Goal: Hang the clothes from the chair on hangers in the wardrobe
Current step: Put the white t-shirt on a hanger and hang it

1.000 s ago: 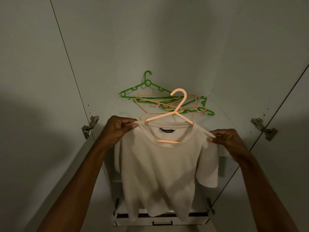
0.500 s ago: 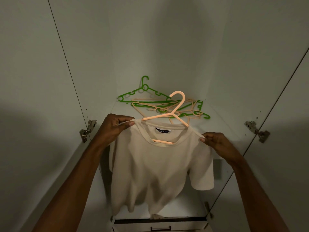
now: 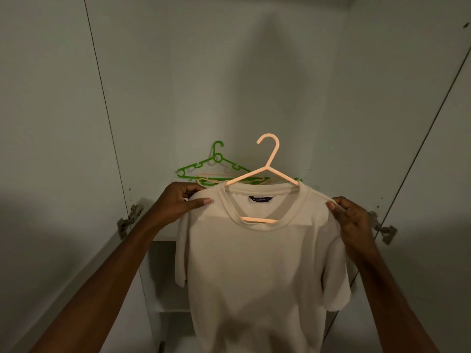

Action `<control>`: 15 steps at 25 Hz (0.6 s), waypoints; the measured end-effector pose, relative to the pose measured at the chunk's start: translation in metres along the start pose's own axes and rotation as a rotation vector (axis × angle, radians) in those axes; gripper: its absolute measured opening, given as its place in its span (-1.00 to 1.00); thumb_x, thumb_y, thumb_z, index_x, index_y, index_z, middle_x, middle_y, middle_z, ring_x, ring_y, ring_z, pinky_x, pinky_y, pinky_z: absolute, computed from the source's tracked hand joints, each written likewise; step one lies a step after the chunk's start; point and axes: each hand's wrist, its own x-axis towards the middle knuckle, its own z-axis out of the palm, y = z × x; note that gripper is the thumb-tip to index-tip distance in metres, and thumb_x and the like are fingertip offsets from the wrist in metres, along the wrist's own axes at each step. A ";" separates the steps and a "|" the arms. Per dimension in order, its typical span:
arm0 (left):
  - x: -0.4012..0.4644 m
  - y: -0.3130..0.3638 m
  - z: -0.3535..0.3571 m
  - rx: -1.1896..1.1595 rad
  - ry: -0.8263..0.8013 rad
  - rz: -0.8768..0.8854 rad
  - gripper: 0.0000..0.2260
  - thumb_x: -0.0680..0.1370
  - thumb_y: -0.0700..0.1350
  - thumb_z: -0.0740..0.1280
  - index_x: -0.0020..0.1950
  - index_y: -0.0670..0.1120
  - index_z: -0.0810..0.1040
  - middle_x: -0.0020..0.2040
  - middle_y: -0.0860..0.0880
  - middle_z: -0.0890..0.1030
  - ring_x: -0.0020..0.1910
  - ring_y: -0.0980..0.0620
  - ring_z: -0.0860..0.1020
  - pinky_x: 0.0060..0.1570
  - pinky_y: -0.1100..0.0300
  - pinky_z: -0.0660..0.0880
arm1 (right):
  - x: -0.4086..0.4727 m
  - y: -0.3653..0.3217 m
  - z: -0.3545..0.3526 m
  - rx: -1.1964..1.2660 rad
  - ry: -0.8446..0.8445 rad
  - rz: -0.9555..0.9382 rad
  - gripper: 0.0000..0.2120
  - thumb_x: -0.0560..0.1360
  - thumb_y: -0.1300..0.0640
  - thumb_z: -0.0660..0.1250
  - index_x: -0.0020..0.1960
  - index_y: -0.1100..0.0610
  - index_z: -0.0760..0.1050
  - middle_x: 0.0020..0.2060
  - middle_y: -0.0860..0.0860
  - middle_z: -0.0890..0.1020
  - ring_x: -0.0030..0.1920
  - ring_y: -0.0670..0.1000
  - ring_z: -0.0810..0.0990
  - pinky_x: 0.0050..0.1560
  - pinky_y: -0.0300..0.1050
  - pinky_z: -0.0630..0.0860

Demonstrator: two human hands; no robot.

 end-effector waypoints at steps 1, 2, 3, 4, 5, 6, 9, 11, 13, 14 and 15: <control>0.002 0.001 0.001 -0.032 0.011 -0.007 -0.82 0.48 -0.11 0.53 0.08 0.00 0.72 0.00 0.11 0.74 0.01 0.14 0.68 0.05 0.31 0.56 | 0.006 -0.005 -0.008 -0.012 0.017 -0.018 -0.81 0.67 0.18 0.26 -0.04 0.24 0.58 -0.17 0.20 0.64 -0.15 0.09 0.59 -0.10 -0.10 0.48; 0.006 0.004 0.001 -0.071 0.027 -0.017 -0.84 0.50 -0.13 0.52 0.07 0.00 0.72 0.01 0.09 0.74 0.02 0.13 0.68 0.07 0.31 0.56 | 0.012 -0.009 -0.015 -0.019 0.030 -0.026 -0.81 0.67 0.18 0.27 -0.03 0.23 0.59 -0.16 0.21 0.64 -0.15 0.09 0.59 -0.09 -0.09 0.48; 0.010 0.006 0.001 -0.113 0.049 -0.025 -0.87 0.51 -0.16 0.51 0.04 0.00 0.73 0.00 0.06 0.74 0.03 0.11 0.69 0.09 0.30 0.56 | 0.018 -0.013 -0.020 -0.019 0.037 -0.025 -0.81 0.67 0.17 0.27 -0.04 0.23 0.59 -0.16 0.22 0.64 -0.15 0.10 0.58 -0.08 -0.07 0.47; 0.018 0.011 0.001 -0.152 0.072 -0.024 -0.88 0.52 -0.18 0.50 0.00 0.02 0.75 -0.01 0.04 0.75 0.02 0.09 0.69 0.09 0.29 0.57 | 0.024 -0.019 -0.026 -0.021 0.048 -0.027 -0.81 0.66 0.17 0.27 -0.04 0.24 0.59 -0.16 0.24 0.63 -0.15 0.10 0.58 -0.07 -0.06 0.47; 0.025 0.016 0.002 -0.175 0.097 -0.019 -0.87 0.51 -0.19 0.50 -0.05 0.05 0.76 -0.04 0.04 0.75 0.00 0.10 0.69 0.08 0.31 0.57 | 0.029 -0.026 -0.030 -0.020 0.054 -0.033 -0.81 0.66 0.18 0.28 -0.04 0.25 0.58 -0.17 0.25 0.63 -0.15 0.09 0.57 -0.08 -0.07 0.46; 0.035 0.023 0.003 -0.190 0.136 -0.017 -0.85 0.50 -0.19 0.51 -0.08 0.08 0.76 -0.06 0.04 0.75 -0.03 0.10 0.70 0.06 0.31 0.57 | 0.034 -0.033 -0.034 -0.023 0.068 -0.043 -0.81 0.66 0.19 0.28 -0.05 0.26 0.58 -0.18 0.23 0.63 -0.17 0.07 0.56 -0.10 -0.11 0.46; 0.070 0.041 0.008 -0.218 0.259 -0.016 -0.92 0.46 -0.16 0.56 -0.06 -0.06 0.75 -0.11 -0.06 0.75 -0.10 0.06 0.69 0.05 0.24 0.57 | 0.052 -0.059 -0.046 -0.034 0.129 -0.087 -0.81 0.65 0.23 0.27 -0.09 0.29 0.56 -0.28 0.04 0.60 -0.25 -0.07 0.52 -0.24 -0.28 0.44; 0.095 0.052 0.012 -0.152 0.297 0.006 -0.87 0.46 -0.11 0.57 -0.04 -0.13 0.74 -0.14 -0.06 0.74 -0.17 0.12 0.68 -0.04 0.35 0.54 | 0.067 -0.070 -0.056 -0.047 0.150 -0.107 -0.81 0.65 0.25 0.27 -0.09 0.28 0.57 -0.30 -0.04 0.61 -0.29 -0.14 0.53 -0.28 -0.34 0.44; 0.121 0.064 0.016 -0.102 0.307 0.042 -0.86 0.46 -0.07 0.57 -0.06 -0.11 0.74 -0.17 -0.02 0.74 -0.19 0.14 0.67 -0.11 0.42 0.51 | 0.087 -0.078 -0.070 -0.092 0.165 -0.135 -0.82 0.65 0.25 0.28 -0.09 0.25 0.59 -0.31 -0.09 0.64 -0.28 -0.15 0.55 -0.26 -0.35 0.45; 0.134 0.071 0.017 -0.106 0.303 0.060 -0.86 0.46 -0.06 0.57 -0.06 -0.09 0.75 -0.18 0.00 0.74 -0.18 0.13 0.68 -0.11 0.41 0.51 | 0.099 -0.080 -0.078 -0.107 0.176 -0.146 -0.82 0.64 0.25 0.28 -0.08 0.24 0.60 -0.30 -0.09 0.64 -0.28 -0.14 0.56 -0.26 -0.34 0.46; 0.148 0.079 0.017 -0.135 0.297 0.072 -0.87 0.46 -0.07 0.58 -0.06 -0.09 0.75 -0.18 0.00 0.74 -0.17 0.12 0.69 -0.10 0.39 0.53 | 0.112 -0.083 -0.087 -0.112 0.188 -0.158 -0.82 0.64 0.24 0.28 -0.09 0.23 0.61 -0.30 -0.08 0.65 -0.28 -0.13 0.56 -0.26 -0.34 0.46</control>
